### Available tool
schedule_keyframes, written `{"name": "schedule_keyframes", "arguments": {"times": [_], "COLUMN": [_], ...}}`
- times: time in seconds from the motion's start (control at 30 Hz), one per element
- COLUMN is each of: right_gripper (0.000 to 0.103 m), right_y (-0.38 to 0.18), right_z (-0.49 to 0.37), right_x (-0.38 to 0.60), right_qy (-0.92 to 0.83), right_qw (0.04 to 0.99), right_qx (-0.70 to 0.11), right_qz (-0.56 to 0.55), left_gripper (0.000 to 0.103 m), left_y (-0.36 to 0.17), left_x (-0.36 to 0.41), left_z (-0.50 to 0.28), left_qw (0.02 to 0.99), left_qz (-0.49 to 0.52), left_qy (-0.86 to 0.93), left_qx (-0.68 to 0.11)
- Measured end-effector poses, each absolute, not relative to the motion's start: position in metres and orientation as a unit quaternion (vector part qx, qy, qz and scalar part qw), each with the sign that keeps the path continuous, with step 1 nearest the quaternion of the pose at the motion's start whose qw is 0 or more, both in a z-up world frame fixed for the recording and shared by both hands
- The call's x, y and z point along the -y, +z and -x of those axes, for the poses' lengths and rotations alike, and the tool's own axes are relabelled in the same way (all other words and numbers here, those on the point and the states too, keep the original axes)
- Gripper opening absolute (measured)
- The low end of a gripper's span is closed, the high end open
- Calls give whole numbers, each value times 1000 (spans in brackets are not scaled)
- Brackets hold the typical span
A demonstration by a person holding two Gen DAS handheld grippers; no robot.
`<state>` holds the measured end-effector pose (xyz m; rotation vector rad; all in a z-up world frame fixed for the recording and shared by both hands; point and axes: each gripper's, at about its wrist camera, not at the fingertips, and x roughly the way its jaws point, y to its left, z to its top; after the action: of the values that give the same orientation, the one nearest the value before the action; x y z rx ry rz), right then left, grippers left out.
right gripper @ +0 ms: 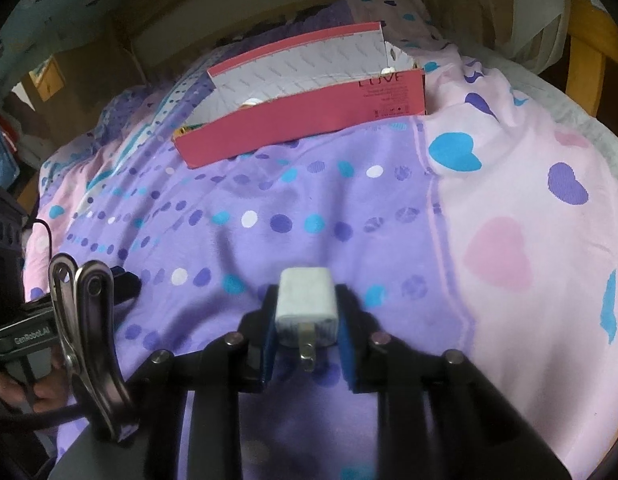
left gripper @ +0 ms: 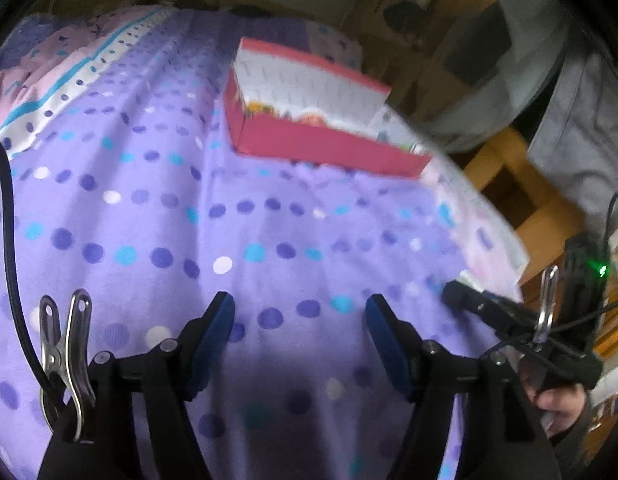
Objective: Organize rigid objects
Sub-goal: 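Lift the white charger plug off the bedspread with the right tool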
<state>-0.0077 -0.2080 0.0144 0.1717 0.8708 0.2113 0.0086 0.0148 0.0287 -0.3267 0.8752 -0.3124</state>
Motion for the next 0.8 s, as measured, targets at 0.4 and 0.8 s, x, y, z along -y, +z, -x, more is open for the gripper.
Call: {"name": "schedule_keyframes", "arguments": {"times": [0.4,0.8], "right_gripper": [26,26], "right_y": [109,118], "right_z": [25,4], "right_x": [208,225], "right_qy": [110,85], "right_qw": [932,939], "right_qx": [-341,-329], "right_qz": [-59,-52], "left_gripper": [72,72], "left_y": [117,110], "left_x": [-19,-24], "left_z": [-6,-30], "left_qw": [923,924], "left_qz": [109,111], "left_qy": [-72,-60], "left_qx": [-362,-361]}}
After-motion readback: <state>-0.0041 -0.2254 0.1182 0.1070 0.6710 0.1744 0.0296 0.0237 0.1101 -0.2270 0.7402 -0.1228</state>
